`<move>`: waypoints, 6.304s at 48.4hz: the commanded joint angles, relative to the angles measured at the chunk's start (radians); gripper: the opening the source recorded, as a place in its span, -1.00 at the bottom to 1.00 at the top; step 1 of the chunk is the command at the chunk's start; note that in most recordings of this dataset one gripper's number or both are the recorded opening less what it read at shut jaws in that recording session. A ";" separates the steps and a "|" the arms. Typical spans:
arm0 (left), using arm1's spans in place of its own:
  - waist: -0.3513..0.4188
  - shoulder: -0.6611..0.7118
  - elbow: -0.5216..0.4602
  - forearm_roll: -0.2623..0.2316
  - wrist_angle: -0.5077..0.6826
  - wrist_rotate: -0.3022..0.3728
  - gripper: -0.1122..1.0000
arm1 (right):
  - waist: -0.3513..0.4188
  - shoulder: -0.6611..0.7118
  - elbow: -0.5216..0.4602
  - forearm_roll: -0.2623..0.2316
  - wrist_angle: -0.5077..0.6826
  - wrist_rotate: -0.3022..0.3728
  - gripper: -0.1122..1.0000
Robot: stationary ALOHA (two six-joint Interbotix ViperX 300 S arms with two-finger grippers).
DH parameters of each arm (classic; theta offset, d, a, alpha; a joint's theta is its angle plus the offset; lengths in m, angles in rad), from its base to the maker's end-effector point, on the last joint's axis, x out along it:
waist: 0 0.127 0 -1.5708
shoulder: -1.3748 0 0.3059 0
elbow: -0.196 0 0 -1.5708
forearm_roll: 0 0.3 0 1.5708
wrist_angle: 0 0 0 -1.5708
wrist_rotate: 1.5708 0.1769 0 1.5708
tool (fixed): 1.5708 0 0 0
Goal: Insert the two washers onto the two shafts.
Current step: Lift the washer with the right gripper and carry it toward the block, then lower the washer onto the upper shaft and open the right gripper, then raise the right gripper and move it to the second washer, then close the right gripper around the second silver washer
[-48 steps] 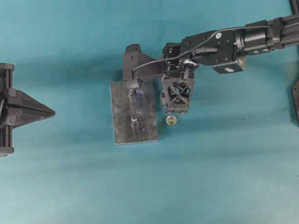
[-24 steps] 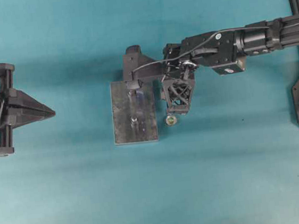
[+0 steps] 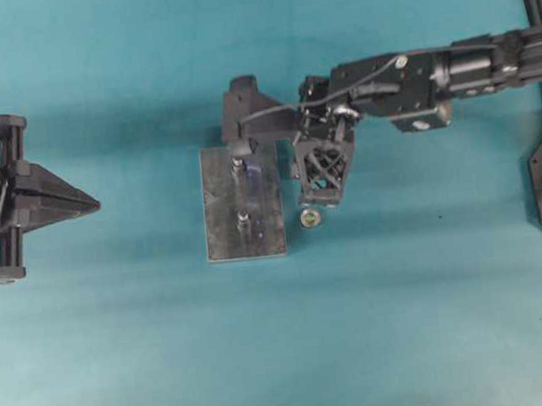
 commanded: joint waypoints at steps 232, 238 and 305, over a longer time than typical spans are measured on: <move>-0.005 -0.034 0.020 0.003 -0.012 -0.006 -0.80 | 0.143 -0.109 0.098 0.175 -0.118 -0.003 0.60; -0.005 -0.035 0.018 0.003 -0.012 -0.006 -0.80 | 0.150 -0.081 0.101 0.175 -0.155 0.003 0.60; -0.005 -0.028 0.020 0.003 -0.014 -0.008 -0.80 | 0.172 -0.032 0.124 0.081 -0.184 0.104 -0.18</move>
